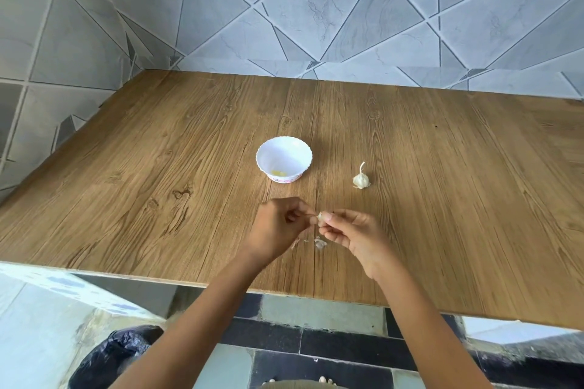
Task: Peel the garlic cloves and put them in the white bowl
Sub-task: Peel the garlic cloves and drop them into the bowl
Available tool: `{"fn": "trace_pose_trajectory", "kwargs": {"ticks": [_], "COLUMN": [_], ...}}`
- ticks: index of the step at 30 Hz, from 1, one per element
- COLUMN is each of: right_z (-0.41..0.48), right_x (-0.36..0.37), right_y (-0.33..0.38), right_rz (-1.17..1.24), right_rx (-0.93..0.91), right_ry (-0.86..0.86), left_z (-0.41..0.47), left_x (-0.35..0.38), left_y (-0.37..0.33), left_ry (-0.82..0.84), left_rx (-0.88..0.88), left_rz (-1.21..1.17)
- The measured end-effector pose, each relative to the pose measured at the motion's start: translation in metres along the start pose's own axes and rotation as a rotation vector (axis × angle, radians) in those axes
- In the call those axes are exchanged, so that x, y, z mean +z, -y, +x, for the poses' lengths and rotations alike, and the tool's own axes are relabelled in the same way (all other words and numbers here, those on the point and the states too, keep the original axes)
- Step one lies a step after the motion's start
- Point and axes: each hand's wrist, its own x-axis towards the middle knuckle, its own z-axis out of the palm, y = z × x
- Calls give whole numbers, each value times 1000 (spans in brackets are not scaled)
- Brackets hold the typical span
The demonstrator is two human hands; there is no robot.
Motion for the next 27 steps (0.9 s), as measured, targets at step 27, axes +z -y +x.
{"fn": "trace_pose_trajectory", "kwargs": {"ticks": [27], "right_z": [2], "right_x": [12], "right_y": [-9], "right_rz": [132], "right_rx": [11], "right_ry": [-72], "left_z": [-1], "left_x": [5], "left_y": [1], "left_ry": [-50], "left_rx": [-62], "left_rz": [2]}}
